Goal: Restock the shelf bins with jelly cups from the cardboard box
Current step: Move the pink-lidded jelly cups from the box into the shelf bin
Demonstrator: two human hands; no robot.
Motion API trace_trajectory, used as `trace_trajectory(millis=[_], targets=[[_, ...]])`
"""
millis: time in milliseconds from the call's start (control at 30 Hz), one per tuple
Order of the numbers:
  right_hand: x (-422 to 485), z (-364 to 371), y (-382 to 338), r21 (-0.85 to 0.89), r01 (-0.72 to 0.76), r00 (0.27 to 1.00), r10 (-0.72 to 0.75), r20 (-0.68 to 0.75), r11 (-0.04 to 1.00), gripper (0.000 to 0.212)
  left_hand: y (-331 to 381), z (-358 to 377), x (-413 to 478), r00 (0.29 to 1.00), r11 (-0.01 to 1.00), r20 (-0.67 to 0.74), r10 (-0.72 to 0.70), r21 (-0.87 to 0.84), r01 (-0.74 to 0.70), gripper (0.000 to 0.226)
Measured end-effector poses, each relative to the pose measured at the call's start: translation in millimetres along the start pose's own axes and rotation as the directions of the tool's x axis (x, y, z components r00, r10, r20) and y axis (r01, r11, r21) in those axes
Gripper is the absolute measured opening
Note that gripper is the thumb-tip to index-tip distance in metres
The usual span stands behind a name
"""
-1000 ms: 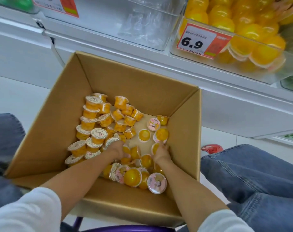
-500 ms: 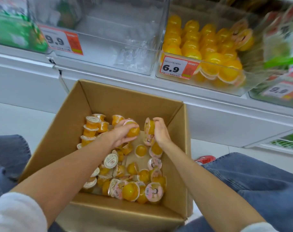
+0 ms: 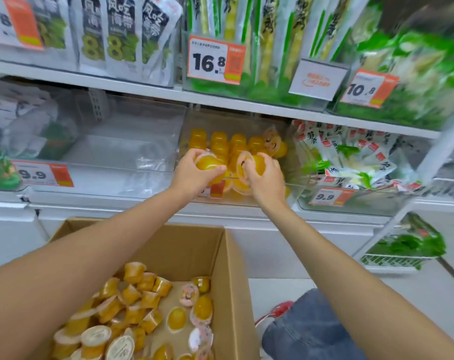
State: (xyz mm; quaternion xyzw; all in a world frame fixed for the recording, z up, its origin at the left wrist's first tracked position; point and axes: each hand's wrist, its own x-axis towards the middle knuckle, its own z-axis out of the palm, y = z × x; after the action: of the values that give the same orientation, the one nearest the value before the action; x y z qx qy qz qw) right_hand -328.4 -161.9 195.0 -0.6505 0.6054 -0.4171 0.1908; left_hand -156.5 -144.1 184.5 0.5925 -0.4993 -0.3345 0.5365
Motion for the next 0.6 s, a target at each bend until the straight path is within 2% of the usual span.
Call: trace_trajectory(millis=[100,200,267,367,467,600], targets=[[47.4,-27.9,27.0,-0.214,-0.038,0.994,0.014,-0.113,0.976,0.049,18.3,23.6,27.0,0.995,0.986,0.006,0.097,0.133,-0.097,0.056],[87.2,-40.3,51.6,-0.361,-0.097,0.986,0.039,-0.165,0.927,0.043,18.3,48.6,53.8,0.994,0.985,0.022,0.103,0.139,-0.105,0.058],[105.9,-36.6,56.6,-0.468,-0.102,0.987,0.03,-0.158,0.878,0.037,11.1,61.5,68.4,0.994,0.982,0.033,0.104,0.152,-0.108,0.062],[121.1,-25.8,57.8,-0.638,-0.055,0.998,0.016,-0.067,0.768,0.028,2.2,74.0,80.6,0.993,0.971,0.033,0.116,0.207,-0.12,0.066],[129.0,-24.8,60.8,-0.714,-0.037,0.999,0.043,-0.01,0.699,0.021,-0.9,76.7,83.9,0.992,0.972,0.031,0.121,0.199,-0.124,0.069],[125.8,-31.7,56.2,-0.679,-0.032,0.999,0.001,-0.046,0.733,0.024,0.2,71.1,82.4,0.994,0.975,0.036,0.104,0.192,-0.109,0.072]])
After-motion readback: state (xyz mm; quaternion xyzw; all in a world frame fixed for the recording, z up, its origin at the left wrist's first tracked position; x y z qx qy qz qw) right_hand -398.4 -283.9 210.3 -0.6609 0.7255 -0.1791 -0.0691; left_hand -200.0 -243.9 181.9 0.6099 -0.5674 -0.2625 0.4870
